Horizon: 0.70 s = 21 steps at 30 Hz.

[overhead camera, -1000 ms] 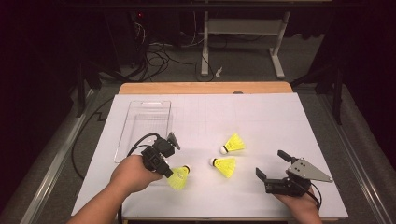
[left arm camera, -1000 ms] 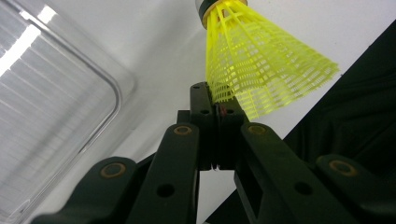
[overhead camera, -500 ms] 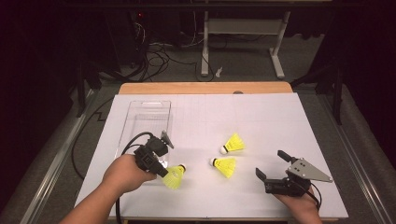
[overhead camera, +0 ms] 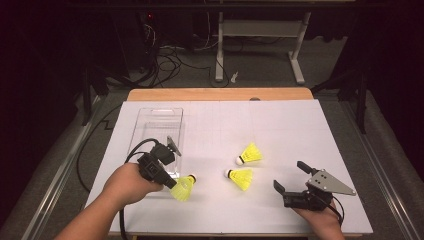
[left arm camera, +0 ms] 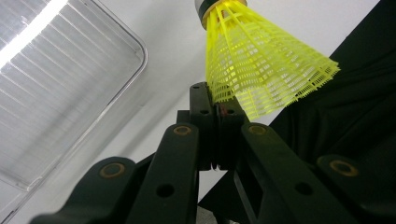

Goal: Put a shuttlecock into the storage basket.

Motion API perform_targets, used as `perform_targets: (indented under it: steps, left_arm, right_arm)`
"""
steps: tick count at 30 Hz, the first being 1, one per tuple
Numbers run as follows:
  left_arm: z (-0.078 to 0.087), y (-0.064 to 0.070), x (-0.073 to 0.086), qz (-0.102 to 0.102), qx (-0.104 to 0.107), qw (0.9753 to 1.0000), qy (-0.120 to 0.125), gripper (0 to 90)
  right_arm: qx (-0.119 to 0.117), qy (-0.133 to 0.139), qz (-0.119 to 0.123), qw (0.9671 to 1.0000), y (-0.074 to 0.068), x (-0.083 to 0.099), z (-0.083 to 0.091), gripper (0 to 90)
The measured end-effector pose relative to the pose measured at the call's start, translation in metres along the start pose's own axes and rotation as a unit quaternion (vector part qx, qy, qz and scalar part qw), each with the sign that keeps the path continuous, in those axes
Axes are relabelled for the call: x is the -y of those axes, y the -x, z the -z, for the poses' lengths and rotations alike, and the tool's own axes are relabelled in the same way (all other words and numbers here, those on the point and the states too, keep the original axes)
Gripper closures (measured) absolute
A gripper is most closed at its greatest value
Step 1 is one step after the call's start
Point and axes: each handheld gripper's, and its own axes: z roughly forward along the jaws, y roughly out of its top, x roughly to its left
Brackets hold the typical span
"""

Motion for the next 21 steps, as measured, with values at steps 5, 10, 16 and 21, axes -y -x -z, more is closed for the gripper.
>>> perform_targets:
  steps: [5, 10, 16, 21]
  left_arm:
    - [0.006, -0.003, 0.001, 0.005, 0.000, 1.0000, 0.002, 88.1]
    - [0.017, -0.006, 0.003, 0.006, -0.005, 1.0000, 0.004, 88.2]
    - [0.031, -0.015, 0.008, 0.020, -0.011, 0.9996, 0.019, 88.2]
    - [0.039, -0.024, 0.012, 0.034, -0.016, 0.9990, 0.024, 88.3]
  right_arm:
    - [0.000, 0.000, 0.001, 1.0000, 0.000, 0.000, 0.000, 0.3]
    - [0.000, 0.000, -0.001, 1.0000, 0.000, 0.000, 0.000, 0.3]
    - [0.000, 0.000, -0.001, 1.0000, 0.000, 0.000, 0.000, 0.3]
    - [0.000, 0.000, 0.000, 1.0000, 0.000, 0.000, 0.000, 0.3]
